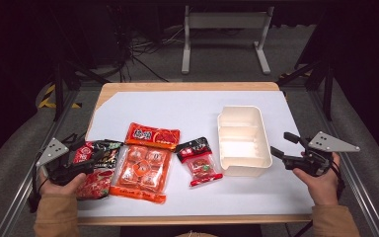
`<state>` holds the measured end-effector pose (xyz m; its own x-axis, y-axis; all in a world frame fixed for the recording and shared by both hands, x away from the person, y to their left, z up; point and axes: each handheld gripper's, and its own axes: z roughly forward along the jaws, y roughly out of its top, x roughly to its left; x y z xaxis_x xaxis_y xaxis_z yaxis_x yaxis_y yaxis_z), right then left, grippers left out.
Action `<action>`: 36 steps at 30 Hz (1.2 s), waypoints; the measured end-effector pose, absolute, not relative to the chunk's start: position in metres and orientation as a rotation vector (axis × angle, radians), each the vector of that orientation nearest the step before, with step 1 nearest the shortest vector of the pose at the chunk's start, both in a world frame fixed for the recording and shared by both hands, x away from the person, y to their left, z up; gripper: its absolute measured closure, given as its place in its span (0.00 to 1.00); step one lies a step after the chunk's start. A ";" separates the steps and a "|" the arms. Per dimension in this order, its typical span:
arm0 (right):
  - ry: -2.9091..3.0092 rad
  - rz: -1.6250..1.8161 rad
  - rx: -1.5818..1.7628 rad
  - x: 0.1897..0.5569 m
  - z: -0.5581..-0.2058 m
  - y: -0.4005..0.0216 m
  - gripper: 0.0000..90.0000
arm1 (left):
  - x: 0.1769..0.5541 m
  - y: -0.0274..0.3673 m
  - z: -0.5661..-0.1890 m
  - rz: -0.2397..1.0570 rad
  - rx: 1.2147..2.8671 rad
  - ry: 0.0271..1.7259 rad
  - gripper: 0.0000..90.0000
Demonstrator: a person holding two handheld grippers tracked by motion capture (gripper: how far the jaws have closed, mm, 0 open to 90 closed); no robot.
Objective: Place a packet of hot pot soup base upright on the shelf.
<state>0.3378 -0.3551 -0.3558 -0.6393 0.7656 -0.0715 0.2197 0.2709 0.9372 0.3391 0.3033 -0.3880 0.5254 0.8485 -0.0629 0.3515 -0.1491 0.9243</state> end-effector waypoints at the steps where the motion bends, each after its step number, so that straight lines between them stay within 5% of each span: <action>1: 2.033 1.362 0.888 0.338 -0.357 -0.354 0.32 | 0.339 0.304 -0.387 0.599 1.729 1.015 0.19; 6: 2.017 1.354 0.899 0.339 -0.357 -0.357 0.32 | 0.343 0.308 -0.381 0.568 1.729 0.997 0.13; 25: 2.054 1.339 0.917 0.346 -0.364 -0.354 0.32 | 0.372 0.330 -0.370 0.594 1.758 1.085 0.14; 36: 2.070 1.321 0.916 0.347 -0.365 -0.350 0.32 | 0.388 0.350 -0.381 0.575 1.765 1.144 0.27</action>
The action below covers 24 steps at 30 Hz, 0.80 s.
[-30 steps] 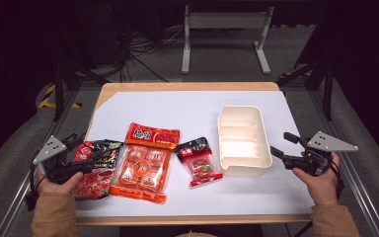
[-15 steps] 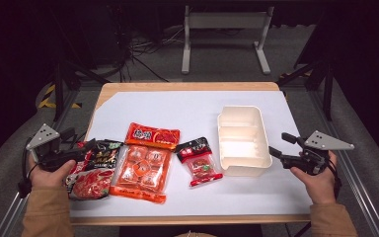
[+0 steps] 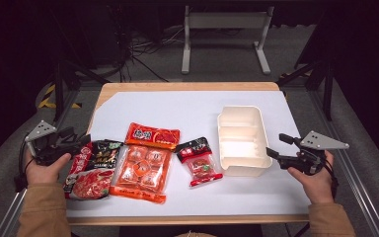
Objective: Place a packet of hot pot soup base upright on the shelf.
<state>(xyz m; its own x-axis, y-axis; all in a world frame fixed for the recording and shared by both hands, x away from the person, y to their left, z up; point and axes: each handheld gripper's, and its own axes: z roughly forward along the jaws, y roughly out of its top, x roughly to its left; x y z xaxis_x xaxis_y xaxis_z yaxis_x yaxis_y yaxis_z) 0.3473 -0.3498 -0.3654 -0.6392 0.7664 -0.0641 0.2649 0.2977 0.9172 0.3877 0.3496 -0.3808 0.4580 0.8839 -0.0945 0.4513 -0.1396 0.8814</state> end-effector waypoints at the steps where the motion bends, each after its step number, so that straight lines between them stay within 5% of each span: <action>1: 2.070 1.321 0.917 0.348 -0.366 -0.350 0.32 | 0.389 0.353 -0.382 0.580 1.768 1.159 0.27; 24: 2.105 1.283 0.903 0.350 -0.371 -0.342 0.32 | 0.416 0.376 -0.432 0.357 1.856 1.409 0.34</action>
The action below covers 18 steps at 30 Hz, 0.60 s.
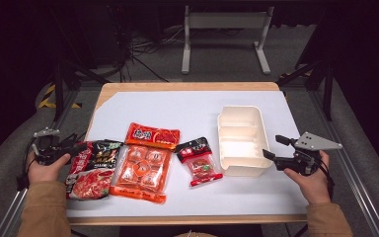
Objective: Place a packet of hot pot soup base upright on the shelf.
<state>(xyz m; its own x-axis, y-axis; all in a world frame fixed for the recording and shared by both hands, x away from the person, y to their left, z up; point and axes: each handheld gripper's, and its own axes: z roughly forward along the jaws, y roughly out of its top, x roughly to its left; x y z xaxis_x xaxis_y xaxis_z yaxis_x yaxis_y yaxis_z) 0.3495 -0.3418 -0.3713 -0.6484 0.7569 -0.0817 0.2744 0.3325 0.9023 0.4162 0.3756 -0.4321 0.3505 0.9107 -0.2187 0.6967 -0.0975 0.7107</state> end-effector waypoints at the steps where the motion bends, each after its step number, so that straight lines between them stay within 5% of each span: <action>1: 2.106 1.282 0.903 0.350 -0.371 -0.342 0.32 | 0.418 0.376 -0.433 0.339 1.865 1.410 0.34; 8: 2.113 1.276 0.901 0.350 -0.372 -0.340 0.31 | 0.427 0.373 -0.445 0.236 1.928 1.434 0.36; 18: 2.112 1.281 0.903 0.350 -0.372 -0.340 0.31 | 0.425 0.375 -0.445 0.222 1.927 1.437 0.76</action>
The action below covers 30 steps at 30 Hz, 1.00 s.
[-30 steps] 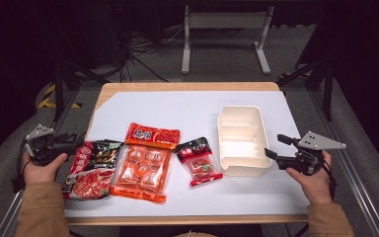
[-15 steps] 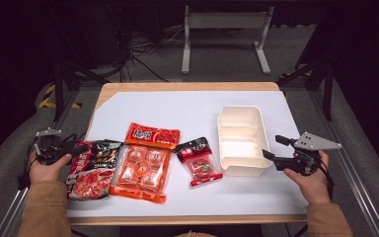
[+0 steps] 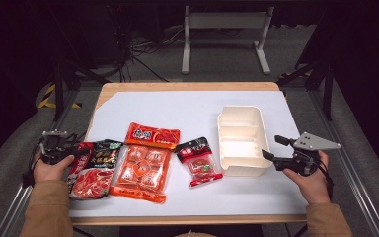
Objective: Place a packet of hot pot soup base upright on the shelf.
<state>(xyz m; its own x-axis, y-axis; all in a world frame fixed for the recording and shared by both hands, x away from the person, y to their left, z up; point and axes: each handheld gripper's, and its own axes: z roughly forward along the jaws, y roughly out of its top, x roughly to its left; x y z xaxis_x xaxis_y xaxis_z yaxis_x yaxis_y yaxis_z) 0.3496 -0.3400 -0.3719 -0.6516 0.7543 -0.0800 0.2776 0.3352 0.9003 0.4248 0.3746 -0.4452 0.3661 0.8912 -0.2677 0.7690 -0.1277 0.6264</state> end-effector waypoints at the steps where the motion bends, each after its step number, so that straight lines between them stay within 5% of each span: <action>1: 2.113 1.282 0.903 0.350 -0.372 -0.340 0.32 | 0.424 0.374 -0.445 0.228 1.924 1.438 0.84; 13: 2.110 1.279 0.910 0.350 -0.372 -0.340 0.32 | 0.414 0.372 -0.424 0.301 1.887 1.391 0.96; 30: 2.103 1.299 0.904 0.348 -0.370 -0.340 0.34 | 0.347 0.364 -0.330 0.518 1.767 1.170 0.97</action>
<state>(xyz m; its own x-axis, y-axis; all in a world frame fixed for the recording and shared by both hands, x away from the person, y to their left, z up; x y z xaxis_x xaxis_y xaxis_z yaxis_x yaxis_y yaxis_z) 0.3479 -0.3400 -0.3700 -0.6520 0.7548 -0.0720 0.2736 0.3227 0.9061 0.3474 0.3642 -0.3299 0.4585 0.8781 -0.1367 0.4892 -0.1210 0.8637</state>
